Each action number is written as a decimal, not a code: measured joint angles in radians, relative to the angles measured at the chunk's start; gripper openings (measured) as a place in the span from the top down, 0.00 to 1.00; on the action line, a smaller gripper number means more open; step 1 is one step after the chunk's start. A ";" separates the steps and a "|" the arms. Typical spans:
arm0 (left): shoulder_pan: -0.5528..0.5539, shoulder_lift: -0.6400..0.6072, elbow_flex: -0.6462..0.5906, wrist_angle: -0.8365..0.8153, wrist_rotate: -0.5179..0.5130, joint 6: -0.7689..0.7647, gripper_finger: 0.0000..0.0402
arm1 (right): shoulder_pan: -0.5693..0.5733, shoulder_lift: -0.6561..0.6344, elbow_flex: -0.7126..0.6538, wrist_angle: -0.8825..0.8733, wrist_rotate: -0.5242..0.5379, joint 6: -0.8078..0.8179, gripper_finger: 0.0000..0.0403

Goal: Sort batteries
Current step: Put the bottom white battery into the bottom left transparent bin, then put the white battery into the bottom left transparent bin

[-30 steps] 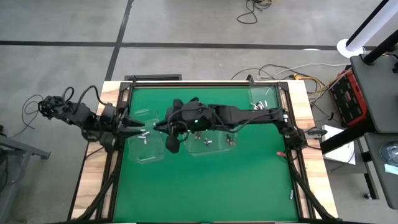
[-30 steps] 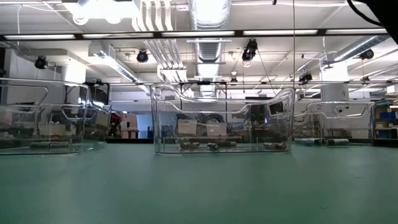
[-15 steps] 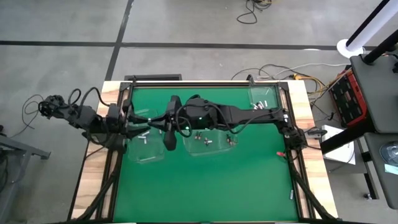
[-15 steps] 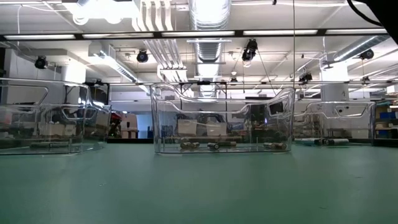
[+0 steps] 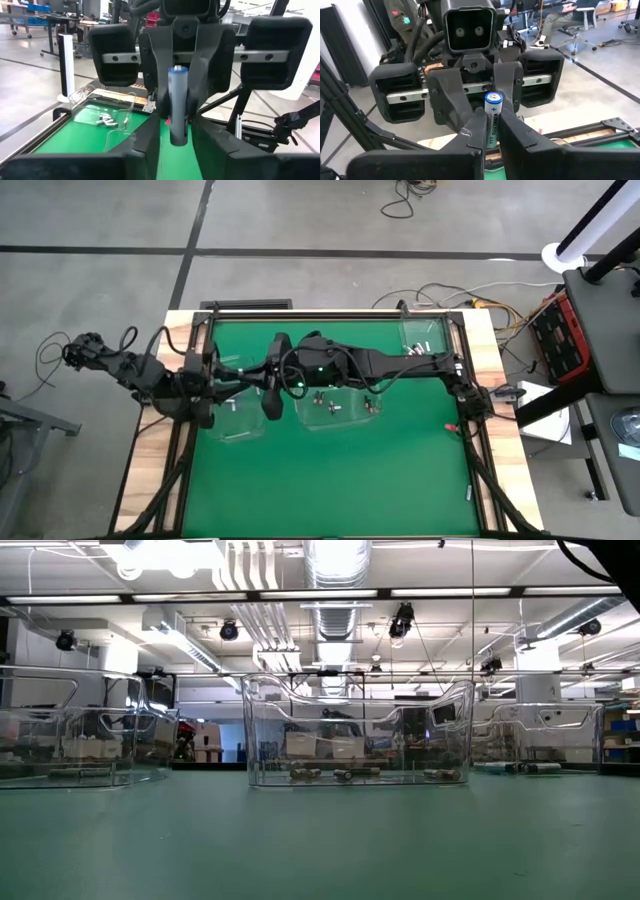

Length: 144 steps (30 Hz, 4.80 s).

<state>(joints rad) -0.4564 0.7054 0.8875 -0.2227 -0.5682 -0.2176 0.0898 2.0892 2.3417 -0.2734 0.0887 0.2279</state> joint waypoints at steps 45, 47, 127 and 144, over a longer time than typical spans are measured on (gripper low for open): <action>0.056 0.178 -0.315 -0.699 0.198 -1.027 0.97 | 0.242 -0.210 -0.234 -1.295 -0.077 0.220 0.56; 0.077 0.203 -0.325 -0.701 0.212 -0.993 0.97 | 0.259 -0.211 -0.283 -1.296 -0.102 0.244 0.56; 0.396 0.076 -0.026 -0.711 0.120 -0.421 0.43 | 1.010 -0.417 -1.444 -0.568 -0.540 0.960 0.18; 0.396 0.070 0.035 -0.694 -0.016 -0.421 0.43 | 1.012 -0.417 -1.442 -0.576 -0.492 0.891 0.55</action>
<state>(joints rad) -0.0603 0.7754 0.9226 -0.9165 -0.5846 -0.6387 1.1023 1.6726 0.8993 -0.8497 -0.4034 1.1191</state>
